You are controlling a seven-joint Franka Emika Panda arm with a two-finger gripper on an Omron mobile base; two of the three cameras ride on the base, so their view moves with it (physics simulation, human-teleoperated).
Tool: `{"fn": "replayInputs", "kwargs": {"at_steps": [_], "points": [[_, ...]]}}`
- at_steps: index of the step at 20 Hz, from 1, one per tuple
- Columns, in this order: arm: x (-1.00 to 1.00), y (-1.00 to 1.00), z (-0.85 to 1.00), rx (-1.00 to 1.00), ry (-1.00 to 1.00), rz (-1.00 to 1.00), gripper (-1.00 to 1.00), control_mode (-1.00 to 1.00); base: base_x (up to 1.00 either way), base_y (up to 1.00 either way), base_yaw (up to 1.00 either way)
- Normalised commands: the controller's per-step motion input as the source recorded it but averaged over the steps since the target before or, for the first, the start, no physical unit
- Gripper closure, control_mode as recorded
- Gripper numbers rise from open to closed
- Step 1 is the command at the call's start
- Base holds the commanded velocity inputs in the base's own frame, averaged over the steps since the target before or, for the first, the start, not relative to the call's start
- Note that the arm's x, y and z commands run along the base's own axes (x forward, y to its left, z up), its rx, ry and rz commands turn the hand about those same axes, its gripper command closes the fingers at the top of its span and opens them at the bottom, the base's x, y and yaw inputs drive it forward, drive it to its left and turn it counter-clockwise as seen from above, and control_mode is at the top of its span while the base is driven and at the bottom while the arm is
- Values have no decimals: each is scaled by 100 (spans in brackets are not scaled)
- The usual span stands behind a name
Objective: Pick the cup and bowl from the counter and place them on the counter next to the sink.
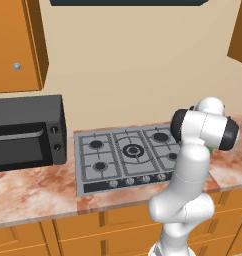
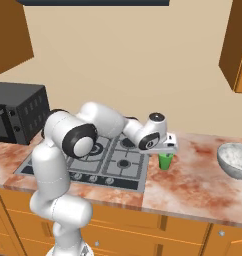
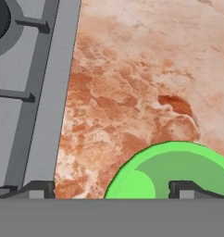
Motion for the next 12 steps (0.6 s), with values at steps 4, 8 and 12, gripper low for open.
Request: {"fn": "replayInputs", "kwargs": {"at_steps": [4,8,12], "points": [[0,0,0,0,0,0,100,-100,0,0,0],[0,0,0,0,0,0,100,-100,0,0,0],[-28,1,0,1,-4,2,100,-100,0,0,0]]}}
